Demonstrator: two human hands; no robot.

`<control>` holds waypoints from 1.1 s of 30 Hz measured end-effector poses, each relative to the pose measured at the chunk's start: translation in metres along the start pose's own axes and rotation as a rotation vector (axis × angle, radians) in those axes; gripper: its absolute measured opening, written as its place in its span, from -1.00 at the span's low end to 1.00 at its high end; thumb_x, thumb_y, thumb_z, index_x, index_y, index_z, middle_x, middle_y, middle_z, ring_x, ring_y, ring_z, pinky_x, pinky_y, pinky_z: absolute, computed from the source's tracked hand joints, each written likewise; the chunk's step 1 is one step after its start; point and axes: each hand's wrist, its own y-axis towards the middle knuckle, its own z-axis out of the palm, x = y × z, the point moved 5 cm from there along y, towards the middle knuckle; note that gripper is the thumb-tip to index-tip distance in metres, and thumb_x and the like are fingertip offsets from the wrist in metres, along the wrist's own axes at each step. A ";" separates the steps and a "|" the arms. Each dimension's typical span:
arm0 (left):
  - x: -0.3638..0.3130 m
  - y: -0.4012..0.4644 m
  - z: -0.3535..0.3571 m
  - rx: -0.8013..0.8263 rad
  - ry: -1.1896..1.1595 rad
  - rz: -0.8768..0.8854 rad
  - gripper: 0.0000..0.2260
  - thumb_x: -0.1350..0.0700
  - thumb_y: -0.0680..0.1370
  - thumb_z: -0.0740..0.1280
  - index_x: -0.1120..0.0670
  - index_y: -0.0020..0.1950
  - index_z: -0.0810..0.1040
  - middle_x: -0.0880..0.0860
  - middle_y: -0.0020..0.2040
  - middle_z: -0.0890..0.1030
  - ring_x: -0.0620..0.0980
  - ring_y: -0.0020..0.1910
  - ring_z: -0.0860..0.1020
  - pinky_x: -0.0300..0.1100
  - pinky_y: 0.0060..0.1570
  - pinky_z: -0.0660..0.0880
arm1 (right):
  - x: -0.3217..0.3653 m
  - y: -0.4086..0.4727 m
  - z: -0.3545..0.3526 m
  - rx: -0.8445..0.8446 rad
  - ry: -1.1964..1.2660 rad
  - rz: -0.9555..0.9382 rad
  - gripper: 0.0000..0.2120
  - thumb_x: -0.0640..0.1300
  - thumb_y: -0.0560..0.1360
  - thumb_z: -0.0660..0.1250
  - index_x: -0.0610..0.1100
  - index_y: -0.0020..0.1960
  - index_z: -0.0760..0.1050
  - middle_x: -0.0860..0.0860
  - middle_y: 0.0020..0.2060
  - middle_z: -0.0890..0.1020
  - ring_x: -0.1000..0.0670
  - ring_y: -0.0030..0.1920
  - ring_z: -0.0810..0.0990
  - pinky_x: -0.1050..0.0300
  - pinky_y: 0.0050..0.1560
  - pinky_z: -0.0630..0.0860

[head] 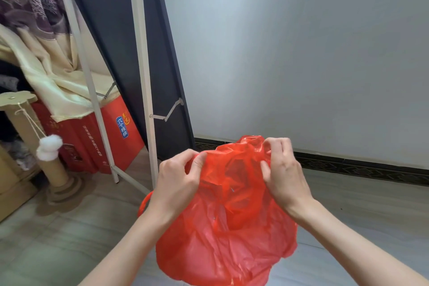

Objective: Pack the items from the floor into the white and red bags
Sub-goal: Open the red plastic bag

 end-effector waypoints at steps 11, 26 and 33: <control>0.061 0.004 -0.012 0.015 0.269 -0.270 -0.81 0.06 0.58 0.18 0.03 -0.12 0.57 0.08 -0.14 0.64 0.16 -0.05 0.56 -0.02 -0.04 0.47 | -0.040 0.003 0.002 0.134 0.214 0.149 -0.84 -0.28 0.54 0.21 -0.21 -0.04 0.57 -0.04 -0.25 0.59 -0.03 -0.18 0.53 0.32 -0.23 0.28; 0.094 0.021 0.030 0.265 0.602 -0.083 -0.82 0.03 0.59 0.17 -0.03 0.07 0.55 -0.03 0.02 0.63 0.06 0.03 0.56 -0.07 -0.08 0.49 | -0.084 -0.010 0.062 0.543 -0.136 0.164 -0.73 0.08 0.59 0.04 -0.07 -0.04 0.40 -0.16 -0.06 0.62 -0.23 0.05 0.54 0.01 -0.15 0.34; 0.191 0.003 0.108 0.380 0.722 -0.039 -0.87 0.20 0.50 0.29 0.08 -0.03 0.61 0.09 -0.19 0.56 0.19 -0.19 0.54 0.02 -0.26 0.49 | -0.147 -0.044 0.169 0.748 -0.134 0.268 -0.67 0.19 0.52 0.13 -0.05 0.09 0.33 -0.07 0.11 0.58 -0.17 0.15 0.52 0.00 -0.01 0.42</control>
